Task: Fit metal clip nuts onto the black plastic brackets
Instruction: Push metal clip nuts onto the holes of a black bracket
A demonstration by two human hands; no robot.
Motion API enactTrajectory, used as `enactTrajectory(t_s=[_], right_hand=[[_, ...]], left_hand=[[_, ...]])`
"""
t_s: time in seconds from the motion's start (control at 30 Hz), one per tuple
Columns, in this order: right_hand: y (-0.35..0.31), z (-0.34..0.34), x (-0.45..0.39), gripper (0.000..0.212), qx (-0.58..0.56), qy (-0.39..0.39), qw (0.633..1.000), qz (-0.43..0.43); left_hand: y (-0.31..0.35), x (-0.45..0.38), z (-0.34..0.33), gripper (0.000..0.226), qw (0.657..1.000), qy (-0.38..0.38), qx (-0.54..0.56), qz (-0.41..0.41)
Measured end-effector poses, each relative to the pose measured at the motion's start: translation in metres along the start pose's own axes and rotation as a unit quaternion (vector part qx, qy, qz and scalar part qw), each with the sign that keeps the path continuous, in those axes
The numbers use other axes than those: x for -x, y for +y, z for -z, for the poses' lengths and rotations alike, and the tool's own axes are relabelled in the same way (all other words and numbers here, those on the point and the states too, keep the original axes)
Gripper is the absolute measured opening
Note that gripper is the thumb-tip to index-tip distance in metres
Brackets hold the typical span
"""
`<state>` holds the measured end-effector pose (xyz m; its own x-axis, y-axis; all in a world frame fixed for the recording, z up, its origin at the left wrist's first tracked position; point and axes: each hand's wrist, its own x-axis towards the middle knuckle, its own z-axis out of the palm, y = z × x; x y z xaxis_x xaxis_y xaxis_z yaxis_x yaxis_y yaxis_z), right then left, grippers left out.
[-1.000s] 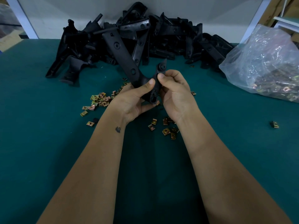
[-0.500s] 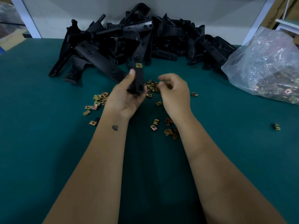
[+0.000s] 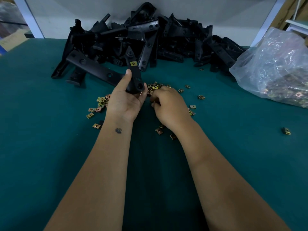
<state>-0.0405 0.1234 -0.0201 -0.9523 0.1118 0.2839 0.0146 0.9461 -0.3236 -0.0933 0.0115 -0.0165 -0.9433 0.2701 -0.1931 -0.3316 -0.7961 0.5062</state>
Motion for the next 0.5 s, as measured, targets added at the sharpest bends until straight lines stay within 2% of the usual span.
enactTrajectory(t_s=[0.1, 0.3, 0.4, 0.5], right_hand=[[-0.0005, 0.0006, 0.0002, 0.02, -0.007, -0.002, 1.0, -0.017], [0.0013, -0.0002, -0.001, 0.02, 0.051, 0.009, 0.998, -0.02], [0.0034, -0.0005, -0.0013, 0.021, 0.041, 0.02, 0.999, -0.023], [0.0061, -0.002, -0.0016, 0.031, -0.004, 0.026, 0.999, -0.024]], left_hand=[[-0.0001, 0.0009, -0.0007, 0.014, 1.0, -0.002, -0.004, 0.003], [-0.0017, 0.0017, -0.0026, 0.013, 1.0, 0.004, -0.004, 0.006], [-0.0015, 0.001, -0.0025, 0.013, 1.0, 0.004, -0.012, 0.009], [-0.0017, 0.0001, -0.0014, 0.014, 1.0, 0.002, -0.019, 0.011]])
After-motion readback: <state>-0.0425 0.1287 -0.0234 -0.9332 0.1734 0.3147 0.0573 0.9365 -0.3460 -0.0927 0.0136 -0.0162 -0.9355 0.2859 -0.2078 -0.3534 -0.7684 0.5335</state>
